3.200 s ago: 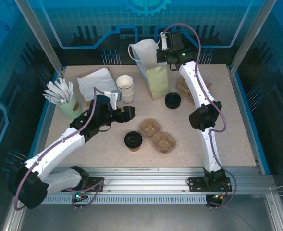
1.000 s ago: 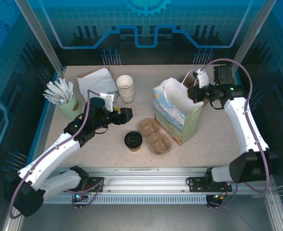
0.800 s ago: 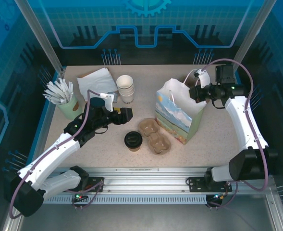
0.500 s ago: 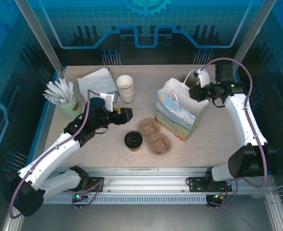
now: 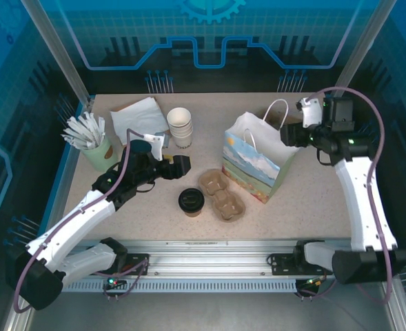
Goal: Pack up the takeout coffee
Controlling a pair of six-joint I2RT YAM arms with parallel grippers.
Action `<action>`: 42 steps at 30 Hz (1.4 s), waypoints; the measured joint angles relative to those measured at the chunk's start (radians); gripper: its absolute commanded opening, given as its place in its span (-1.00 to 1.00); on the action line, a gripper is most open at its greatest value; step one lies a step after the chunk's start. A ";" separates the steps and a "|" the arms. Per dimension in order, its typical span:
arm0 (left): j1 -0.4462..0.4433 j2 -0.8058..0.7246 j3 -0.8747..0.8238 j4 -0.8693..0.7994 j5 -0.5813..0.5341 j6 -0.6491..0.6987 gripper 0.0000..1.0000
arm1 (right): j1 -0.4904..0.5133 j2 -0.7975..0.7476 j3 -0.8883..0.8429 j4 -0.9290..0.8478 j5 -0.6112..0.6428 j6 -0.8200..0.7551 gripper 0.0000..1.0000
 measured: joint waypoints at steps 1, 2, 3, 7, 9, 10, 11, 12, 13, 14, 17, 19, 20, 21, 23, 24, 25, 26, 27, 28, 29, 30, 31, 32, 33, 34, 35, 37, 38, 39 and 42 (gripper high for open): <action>0.000 0.001 0.000 -0.007 0.000 0.000 0.67 | 0.029 -0.040 0.000 -0.001 0.018 0.006 0.28; 0.000 0.002 0.000 -0.016 0.000 0.000 0.68 | 0.073 -0.080 -0.001 0.000 0.036 0.007 0.29; 0.000 0.004 0.000 -0.027 0.000 0.000 0.68 | 0.124 -0.111 -0.001 0.002 0.050 0.008 0.29; 0.006 0.008 0.000 -0.085 0.000 0.000 0.69 | 0.420 -0.185 0.000 -0.001 0.115 0.006 0.29; 0.016 0.008 0.000 -0.117 0.000 0.000 0.69 | 0.560 -0.175 0.000 -0.006 0.156 0.006 0.29; 0.026 0.008 0.000 -0.137 0.001 0.000 0.68 | 0.640 -0.158 0.000 -0.011 0.189 0.006 0.29; 0.040 0.006 0.000 -0.154 0.001 -0.001 0.69 | 0.709 -0.137 0.001 -0.017 0.214 0.006 0.30; 0.055 0.004 0.000 -0.171 0.001 -0.001 0.69 | 0.767 -0.114 0.001 -0.022 0.235 0.006 0.30; 0.071 -0.001 0.000 -0.186 0.001 -0.002 0.69 | 0.822 -0.084 0.001 -0.027 0.253 0.006 0.30; 0.089 -0.008 0.000 -0.201 0.001 -0.002 0.69 | 0.869 -0.047 0.001 -0.034 0.266 0.011 0.30; 0.136 -0.043 0.000 -0.235 0.001 -0.005 0.69 | 0.937 0.055 -0.002 -0.047 0.285 0.042 0.29; 0.161 -0.066 0.000 -0.248 0.001 -0.006 0.69 | 0.943 0.111 -0.022 -0.043 0.292 0.078 0.28; 0.172 -0.075 0.000 -0.253 0.001 -0.006 0.69 | 0.938 0.140 -0.041 -0.039 0.294 0.104 0.26; 0.178 -0.080 0.000 -0.257 0.001 -0.007 0.69 | 0.933 0.164 -0.059 -0.037 0.294 0.126 0.24; 0.185 -0.085 0.000 -0.264 0.001 -0.008 0.69 | 0.911 0.220 -0.103 -0.028 0.275 0.182 0.21; 0.186 -0.085 0.000 -0.264 0.001 -0.008 0.69 | 0.898 0.246 -0.124 -0.019 0.268 0.208 0.20; 0.186 -0.085 0.000 -0.264 0.002 -0.008 0.68 | 0.881 0.278 -0.149 -0.008 0.256 0.238 0.18; 0.186 -0.085 0.000 -0.264 0.004 -0.008 0.68 | 0.866 0.308 -0.167 -0.001 0.249 0.264 0.17; 0.186 -0.085 0.000 -0.263 0.005 -0.008 0.68 | 0.855 0.335 -0.182 0.005 0.244 0.284 0.17; 0.186 -0.085 0.000 -0.262 0.006 -0.008 0.69 | 0.845 0.363 -0.194 0.012 0.241 0.305 0.15; 0.186 -0.085 -0.001 -0.260 0.011 -0.009 0.68 | 0.834 0.391 -0.204 0.023 0.234 0.325 0.14; 0.186 -0.085 -0.002 -0.259 0.013 -0.009 0.68 | 0.828 0.410 -0.211 0.029 0.232 0.337 0.13; 0.186 -0.085 -0.005 -0.256 0.015 -0.009 0.68 | 0.819 0.431 -0.218 0.037 0.228 0.351 0.11; 0.186 -0.085 -0.008 -0.251 0.017 -0.009 0.68 | 0.812 0.447 -0.221 0.043 0.225 0.363 0.11; 0.186 -0.085 -0.010 -0.248 0.020 -0.009 0.68 | 0.805 0.459 -0.223 0.049 0.222 0.372 0.10; 0.186 -0.085 -0.014 -0.241 0.023 -0.009 0.68 | 0.798 0.472 -0.223 0.056 0.218 0.380 0.09; 0.186 -0.085 -0.019 -0.235 0.024 -0.009 0.68 | 0.793 0.483 -0.223 0.064 0.215 0.386 0.09; 0.186 -0.085 -0.026 -0.230 0.027 -0.009 0.68 | 0.787 0.506 -0.223 0.079 0.211 0.396 0.07; 0.186 -0.085 -0.029 -0.229 0.030 -0.009 0.68 | 0.785 0.520 -0.223 0.084 0.208 0.399 0.05; 0.186 -0.085 -0.033 -0.226 0.031 -0.009 0.68 | 0.785 0.530 -0.223 0.088 0.207 0.403 0.04; 0.186 -0.085 -0.042 -0.219 0.035 -0.009 0.68 | 0.782 0.557 -0.223 0.093 0.204 0.412 0.02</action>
